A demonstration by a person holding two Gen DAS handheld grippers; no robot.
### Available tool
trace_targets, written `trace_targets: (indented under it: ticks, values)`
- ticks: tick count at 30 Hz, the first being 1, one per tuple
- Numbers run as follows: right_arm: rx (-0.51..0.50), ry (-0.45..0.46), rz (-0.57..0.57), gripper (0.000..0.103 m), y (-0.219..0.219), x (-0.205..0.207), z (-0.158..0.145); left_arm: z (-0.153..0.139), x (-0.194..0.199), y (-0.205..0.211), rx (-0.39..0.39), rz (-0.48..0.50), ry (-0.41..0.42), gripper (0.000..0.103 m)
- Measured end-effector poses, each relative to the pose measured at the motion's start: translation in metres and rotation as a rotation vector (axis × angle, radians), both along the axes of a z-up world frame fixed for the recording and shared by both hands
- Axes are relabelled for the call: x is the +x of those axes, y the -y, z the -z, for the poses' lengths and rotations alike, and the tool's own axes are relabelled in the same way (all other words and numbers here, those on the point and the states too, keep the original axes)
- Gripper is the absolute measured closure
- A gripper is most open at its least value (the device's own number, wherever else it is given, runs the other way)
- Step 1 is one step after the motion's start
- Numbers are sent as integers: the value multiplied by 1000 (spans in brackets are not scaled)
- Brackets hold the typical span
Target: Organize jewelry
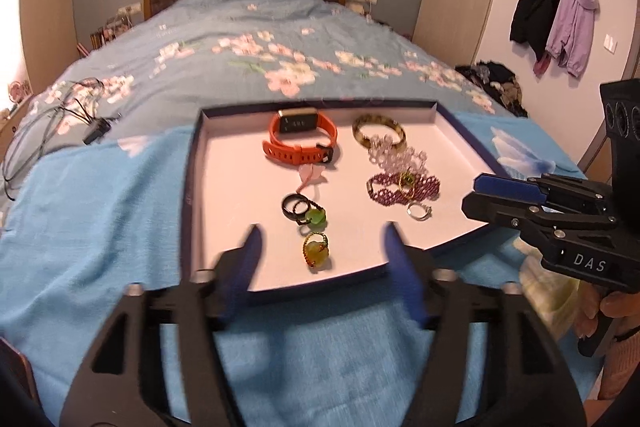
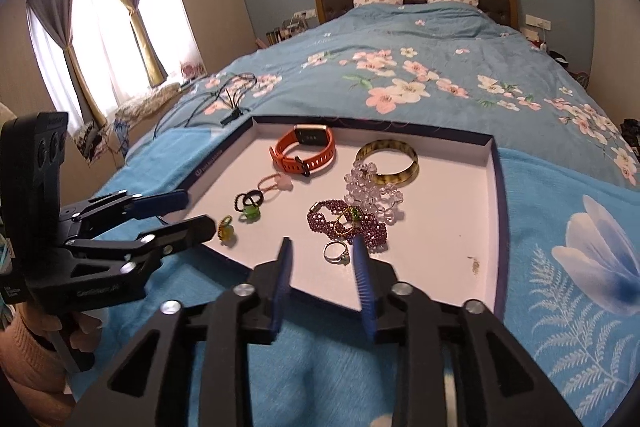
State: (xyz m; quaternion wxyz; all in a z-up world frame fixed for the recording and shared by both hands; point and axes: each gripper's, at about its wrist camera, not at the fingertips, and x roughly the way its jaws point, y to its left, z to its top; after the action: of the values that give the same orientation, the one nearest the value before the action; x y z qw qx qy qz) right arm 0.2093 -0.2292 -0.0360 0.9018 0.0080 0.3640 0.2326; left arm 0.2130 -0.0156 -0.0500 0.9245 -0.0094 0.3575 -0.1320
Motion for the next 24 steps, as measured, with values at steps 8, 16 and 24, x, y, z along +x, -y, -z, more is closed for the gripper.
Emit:
trace_targets:
  ticks: [8, 16, 24]
  values:
    - [-14, 182, 110, 7, 4, -50, -15, -25, -55, -16, 25, -97, 163, 6]
    - [-73, 343, 196, 7, 2, -92, -20, -37, -109, -21, 35, -187, 313, 6]
    - [-81, 403, 230, 7, 5, -117, -23, -48, -154, -21, 20, -229, 421, 6]
